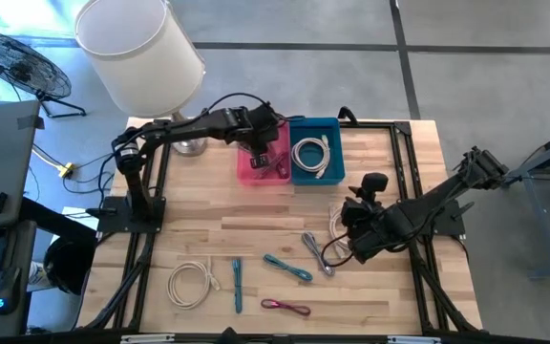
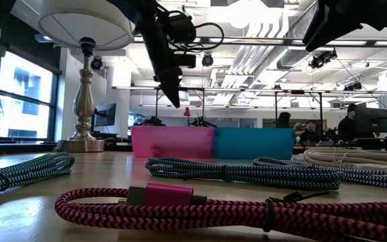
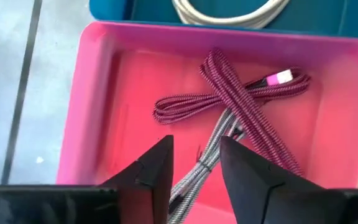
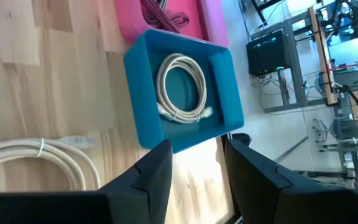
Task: Pick & Place USB Port
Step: Put the top white HDMI cable into the blue bin
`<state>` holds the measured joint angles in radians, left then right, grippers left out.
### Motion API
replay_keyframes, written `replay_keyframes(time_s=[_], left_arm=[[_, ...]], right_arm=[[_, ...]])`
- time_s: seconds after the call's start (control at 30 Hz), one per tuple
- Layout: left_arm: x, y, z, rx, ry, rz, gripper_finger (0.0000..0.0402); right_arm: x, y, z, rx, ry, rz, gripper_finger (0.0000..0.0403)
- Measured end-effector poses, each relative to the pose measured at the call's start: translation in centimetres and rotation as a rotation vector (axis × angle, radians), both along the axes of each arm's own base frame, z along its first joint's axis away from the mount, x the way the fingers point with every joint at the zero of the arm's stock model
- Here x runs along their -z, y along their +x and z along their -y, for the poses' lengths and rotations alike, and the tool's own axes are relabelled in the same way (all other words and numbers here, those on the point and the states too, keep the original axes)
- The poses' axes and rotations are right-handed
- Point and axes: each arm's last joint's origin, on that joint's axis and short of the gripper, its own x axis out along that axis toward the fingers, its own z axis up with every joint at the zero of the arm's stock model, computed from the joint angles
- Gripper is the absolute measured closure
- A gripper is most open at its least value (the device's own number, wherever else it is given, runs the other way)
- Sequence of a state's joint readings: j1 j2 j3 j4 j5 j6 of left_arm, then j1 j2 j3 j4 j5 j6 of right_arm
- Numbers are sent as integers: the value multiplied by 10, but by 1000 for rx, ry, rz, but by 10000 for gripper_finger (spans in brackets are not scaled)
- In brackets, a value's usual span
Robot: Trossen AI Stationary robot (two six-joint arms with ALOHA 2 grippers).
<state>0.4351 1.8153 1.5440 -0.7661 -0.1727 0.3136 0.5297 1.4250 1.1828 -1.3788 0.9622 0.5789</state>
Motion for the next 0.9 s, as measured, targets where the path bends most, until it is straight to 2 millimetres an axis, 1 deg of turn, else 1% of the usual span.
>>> replay_keyframes(time_s=[0.1, 0.2, 0.27, 0.37, 0.5, 0.6, 0.67, 0.73, 0.8, 0.9], left_arm=[[0, -1, 0, 15, 31, -23, 265], [-8, -1, 3, 57, 52, -28, 265], [-21, -1, 11, 93, 38, -20, 265], [-49, 1, 32, 174, 48, -4, 264], [-89, -1, 76, 299, 29, -5, 264], [-119, -9, 117, 401, 35, -35, 264], [-134, -15, 145, 455, 50, -48, 264], [-145, -21, 171, 483, 83, -50, 264], [-152, -26, 192, 498, 146, -45, 264], [-155, -31, 219, 515, 247, -51, 264]], right_arm=[[-1, 0, 0, -1, -25, 18, 261], [-1, 1, 0, 11, -26, 41, 261], [-1, 0, 0, 12, -18, 35, 261], [-1, -1, 1, 12, -7, 14, 261], [-5, -9, 3, 20, 96, -37, 261], [-10, -18, 4, 21, 251, -85, 261], [-13, -24, 4, 10, 373, -135, 261], [-16, -29, 2, -4, 520, -184, 261], [-18, -31, 0, -24, 635, -193, 261], [-20, -28, -5, -69, 722, -176, 261]])
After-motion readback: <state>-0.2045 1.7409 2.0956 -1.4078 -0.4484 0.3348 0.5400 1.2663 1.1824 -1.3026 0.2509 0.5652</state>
